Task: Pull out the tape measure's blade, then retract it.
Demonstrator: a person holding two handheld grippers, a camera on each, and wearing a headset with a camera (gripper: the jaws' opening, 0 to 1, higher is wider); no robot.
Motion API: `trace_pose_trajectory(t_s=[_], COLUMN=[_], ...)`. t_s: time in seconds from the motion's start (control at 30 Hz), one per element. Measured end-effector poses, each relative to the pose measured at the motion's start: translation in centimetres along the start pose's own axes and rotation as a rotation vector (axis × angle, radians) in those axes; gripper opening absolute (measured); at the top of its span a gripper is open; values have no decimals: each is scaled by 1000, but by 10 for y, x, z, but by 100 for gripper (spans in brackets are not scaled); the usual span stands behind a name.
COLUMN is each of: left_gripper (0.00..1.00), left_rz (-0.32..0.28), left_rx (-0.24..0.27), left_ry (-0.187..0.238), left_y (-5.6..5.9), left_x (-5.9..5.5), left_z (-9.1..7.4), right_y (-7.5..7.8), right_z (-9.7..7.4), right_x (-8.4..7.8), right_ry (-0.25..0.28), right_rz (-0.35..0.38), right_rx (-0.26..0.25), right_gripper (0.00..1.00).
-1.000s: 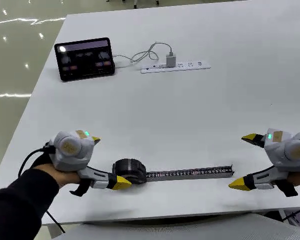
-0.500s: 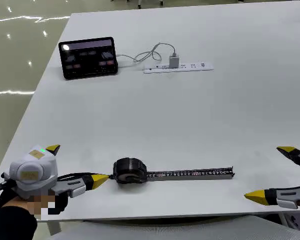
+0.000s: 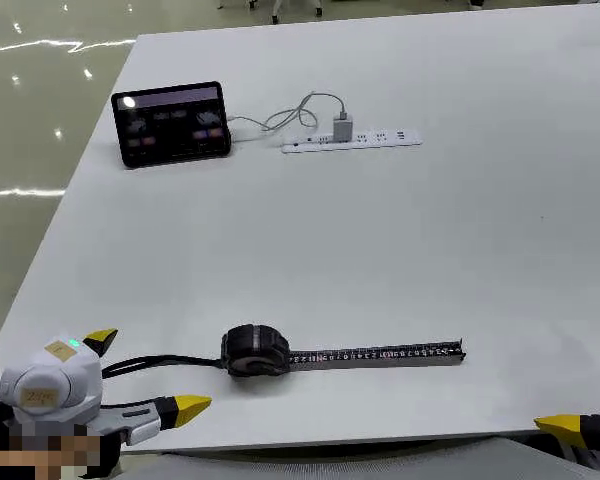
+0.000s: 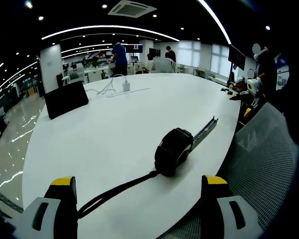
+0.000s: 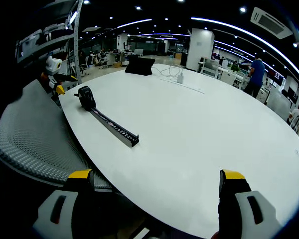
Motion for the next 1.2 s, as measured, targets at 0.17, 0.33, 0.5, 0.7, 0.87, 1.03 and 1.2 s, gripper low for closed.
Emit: trace_pose_trajectory(t_s=[0.17, 0.33, 0.5, 0.7, 0.87, 1.03, 1.2], left_gripper=[100, 100, 100, 100, 100, 97, 97], left_rz=[-12, -10, -12, -10, -20, -20, -26], left_rx=[-5, -14, -4, -22, 25, 25, 14], left_ry=[3, -12, -22, -38, -104, -140, -135], left_y=[-1, -3, -6, -5, -5, 8, 14], left_x=[-1, -3, -4, 7, 19, 34, 50], left_z=[0, -1, -2, 3, 9, 18, 21], right_y=[-4, -7, -12, -15, -11, -8, -12], right_z=[-1, -1, -1, -3, -3, 2, 6], right_x=[3, -1, -2, 5, 12, 20, 29], right_ry=[-5, -22, -37, -31, -37, -56, -56], right_rz=[4, -14, -24, -44, -66, -81, -105], right_rx=[15, 36, 40, 47, 41, 48, 61], right_gripper=[100, 100, 100, 100, 100, 100, 100])
Point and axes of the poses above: the centre of the closed fingertips' face, and the gripper's own axes: z roughly forward along the fingers, y roughly to its right, x roughly out of its top, the point moved 4 cm from there along -z, roughly backward along the fingers, and after that the axes turned 15 degrees about z, right-handed, at the moved point
